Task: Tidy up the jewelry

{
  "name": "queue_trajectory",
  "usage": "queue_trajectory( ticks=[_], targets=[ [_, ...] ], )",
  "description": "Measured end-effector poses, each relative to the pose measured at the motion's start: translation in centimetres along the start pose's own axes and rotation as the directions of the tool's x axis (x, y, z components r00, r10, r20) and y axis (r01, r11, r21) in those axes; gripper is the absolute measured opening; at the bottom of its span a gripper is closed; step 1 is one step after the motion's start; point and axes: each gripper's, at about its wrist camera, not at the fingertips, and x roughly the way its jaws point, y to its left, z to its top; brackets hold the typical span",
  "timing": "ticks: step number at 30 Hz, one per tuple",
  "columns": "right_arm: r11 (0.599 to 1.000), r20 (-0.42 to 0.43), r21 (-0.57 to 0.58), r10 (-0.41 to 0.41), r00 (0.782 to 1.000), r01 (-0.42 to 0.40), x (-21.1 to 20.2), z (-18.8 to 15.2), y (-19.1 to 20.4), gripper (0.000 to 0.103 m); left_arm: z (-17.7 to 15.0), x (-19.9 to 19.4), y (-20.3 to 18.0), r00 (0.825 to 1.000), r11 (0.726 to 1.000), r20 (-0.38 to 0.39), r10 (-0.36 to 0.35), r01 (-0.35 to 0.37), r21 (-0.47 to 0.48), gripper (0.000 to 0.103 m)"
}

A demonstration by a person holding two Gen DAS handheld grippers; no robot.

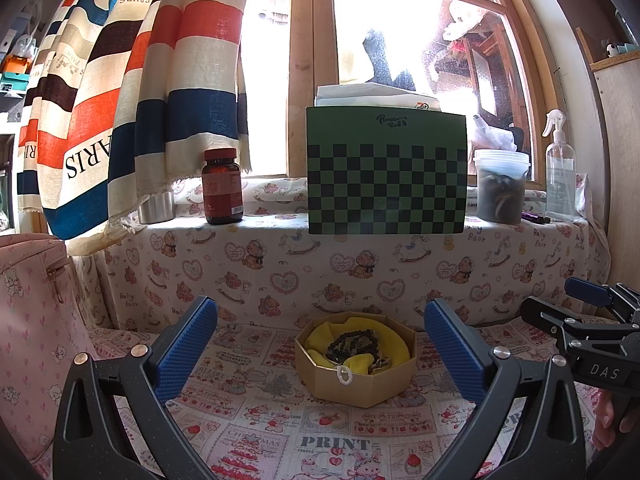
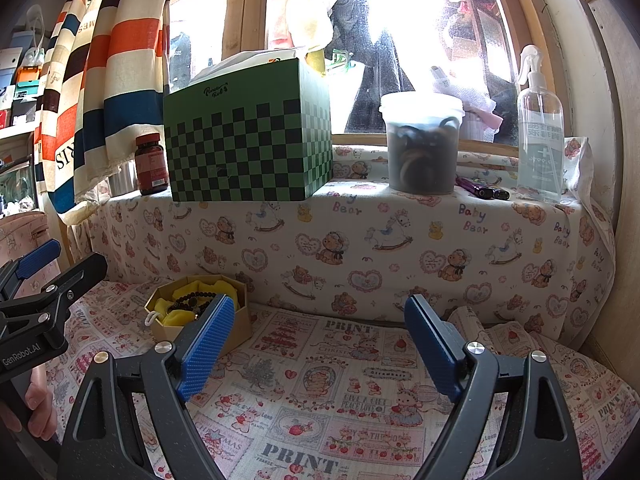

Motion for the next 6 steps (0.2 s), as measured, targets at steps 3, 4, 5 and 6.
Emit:
queue_trajectory(
  ticks=[3,4,5,6],
  targets=[
    [1.000,0.000,0.000,0.000,1.000,0.000,0.00,0.00,0.00,0.088,0.00,0.00,0.00,1.000,1.000,-0.001,0.000,0.000,0.000,0.103],
    [1.000,0.000,0.000,0.000,1.000,0.000,0.02,0.00,0.00,0.088,0.00,-0.01,-0.01,1.000,1.000,-0.001,0.000,0.000,0.000,0.103],
    [1.000,0.000,0.000,0.000,1.000,0.000,0.03,0.00,0.00,0.088,0.03,0.01,-0.02,1.000,1.000,-0.001,-0.001,0.001,0.000,0.103],
    [1.000,0.000,0.000,0.000,1.000,0.000,0.01,0.01,0.00,0.088,0.03,0.01,-0.03,1.000,1.000,-0.001,-0.001,0.001,0.001,0.103]
  ],
)
